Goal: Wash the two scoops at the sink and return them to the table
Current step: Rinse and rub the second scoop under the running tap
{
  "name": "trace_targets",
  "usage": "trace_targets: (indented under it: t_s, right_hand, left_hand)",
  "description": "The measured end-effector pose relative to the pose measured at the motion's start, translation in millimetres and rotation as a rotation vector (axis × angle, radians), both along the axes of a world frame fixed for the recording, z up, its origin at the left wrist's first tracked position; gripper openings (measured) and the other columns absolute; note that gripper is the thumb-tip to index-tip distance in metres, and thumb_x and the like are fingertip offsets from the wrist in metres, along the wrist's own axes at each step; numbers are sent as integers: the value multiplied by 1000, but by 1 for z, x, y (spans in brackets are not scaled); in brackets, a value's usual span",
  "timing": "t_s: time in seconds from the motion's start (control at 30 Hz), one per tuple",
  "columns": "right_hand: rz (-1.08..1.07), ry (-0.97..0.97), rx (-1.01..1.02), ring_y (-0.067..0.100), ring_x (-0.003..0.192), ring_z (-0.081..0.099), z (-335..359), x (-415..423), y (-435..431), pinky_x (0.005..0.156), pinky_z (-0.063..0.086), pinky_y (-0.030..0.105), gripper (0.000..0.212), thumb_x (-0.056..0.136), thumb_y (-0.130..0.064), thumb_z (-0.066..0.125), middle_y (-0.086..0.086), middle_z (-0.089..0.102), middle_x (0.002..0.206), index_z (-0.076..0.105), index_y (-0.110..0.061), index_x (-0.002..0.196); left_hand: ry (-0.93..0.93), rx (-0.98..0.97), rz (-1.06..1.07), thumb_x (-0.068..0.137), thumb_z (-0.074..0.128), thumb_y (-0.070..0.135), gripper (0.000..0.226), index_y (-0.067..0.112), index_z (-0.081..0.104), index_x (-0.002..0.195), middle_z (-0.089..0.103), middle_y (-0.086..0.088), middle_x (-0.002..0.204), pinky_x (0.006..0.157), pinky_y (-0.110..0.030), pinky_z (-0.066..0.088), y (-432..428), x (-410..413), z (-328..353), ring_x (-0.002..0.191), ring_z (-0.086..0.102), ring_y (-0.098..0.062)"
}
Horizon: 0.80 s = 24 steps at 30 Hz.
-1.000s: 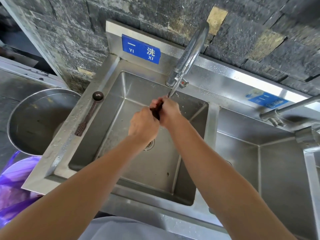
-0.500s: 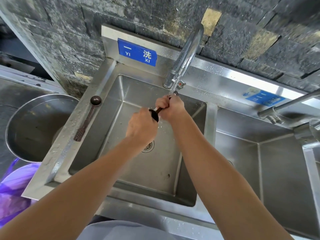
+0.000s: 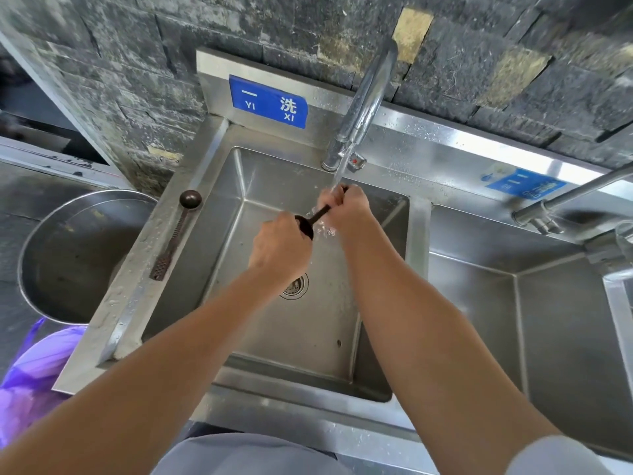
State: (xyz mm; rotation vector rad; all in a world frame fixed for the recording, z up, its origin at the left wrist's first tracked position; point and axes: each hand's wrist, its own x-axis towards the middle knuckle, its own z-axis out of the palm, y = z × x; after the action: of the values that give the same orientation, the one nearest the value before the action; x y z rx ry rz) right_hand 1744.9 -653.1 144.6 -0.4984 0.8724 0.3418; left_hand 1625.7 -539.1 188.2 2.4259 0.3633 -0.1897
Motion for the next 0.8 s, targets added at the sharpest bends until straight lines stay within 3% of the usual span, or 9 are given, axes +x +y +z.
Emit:
trace_targets:
  t_s: [0.07, 0.17, 0.3, 0.4, 0.47, 0.6, 0.67, 0.8]
  right_hand:
    - [-1, -54, 62, 11, 28, 20, 1, -5, 15, 29, 16, 15, 45, 104, -22, 34, -4, 25, 46, 34, -15, 60]
    - [156, -149, 40, 13, 27, 21, -3, -18, 39, 29, 19, 15, 47, 104, -25, 34, -2, 23, 39, 29, -16, 58]
    - [108, -71, -109, 12, 28, 20, 2, 1, 11, 30, 18, 17, 45, 104, -19, 33, -1, 23, 46, 28, -14, 60]
    - [-6, -48, -154, 13, 31, 22, 8, 14, -7, 33, 20, 19, 47, 106, -22, 29, -1, 26, 46, 32, -13, 60]
    - [29, -99, -115, 13, 29, 22, 9, 7, 8, 31, 20, 17, 44, 104, -19, 34, -1, 26, 45, 34, -13, 60]
    - [299, -182, -225, 9, 31, 23, -3, -10, 31, 30, 19, 18, 47, 104, -25, 33, -4, 23, 34, 28, -16, 58]
    - [258, -169, -329, 6, 43, 28, -4, 3, 12, 42, 23, 17, 43, 106, -19, 32, -6, 32, 33, 34, -14, 63]
    - [61, -47, -283, 11, 32, 25, -4, 29, -22, 33, 21, 21, 40, 106, -31, 36, -3, 31, 43, 39, -12, 71]
  left_hand:
    - [-11, -13, 36, 97, 40, 21, 18, 8, 52, 93, 47, -2, 69, 44, -26, 28, 0, 4, 2, 56, 47, -17]
    - [33, -26, 84, 94, 42, 16, 23, 2, 55, 108, 60, -17, 94, 61, -36, 39, 3, 10, 4, 83, 58, -38]
    - [29, -24, 45, 94, 40, 21, 20, 8, 52, 85, 55, -6, 74, 44, -30, 30, 2, 7, 0, 57, 49, -22]
    - [-11, -38, 25, 95, 38, 21, 30, 17, 48, 67, 52, -4, 65, 41, -29, 27, 3, 3, -2, 54, 49, -21]
    - [-13, -58, 32, 95, 38, 19, 28, 11, 53, 73, 54, -5, 68, 45, -31, 28, 3, 7, -3, 59, 49, -25]
    - [29, -84, 86, 95, 39, 17, 20, 4, 54, 96, 55, -11, 84, 48, -33, 31, 2, 12, -6, 68, 51, -28]
    - [32, -58, 76, 98, 38, 21, 20, 9, 51, 89, 53, -6, 76, 45, -31, 30, 4, 6, -7, 61, 50, -23]
    - [13, -61, 63, 100, 33, 24, 25, 15, 50, 84, 53, -3, 71, 43, -30, 31, 1, 3, -10, 58, 52, -18]
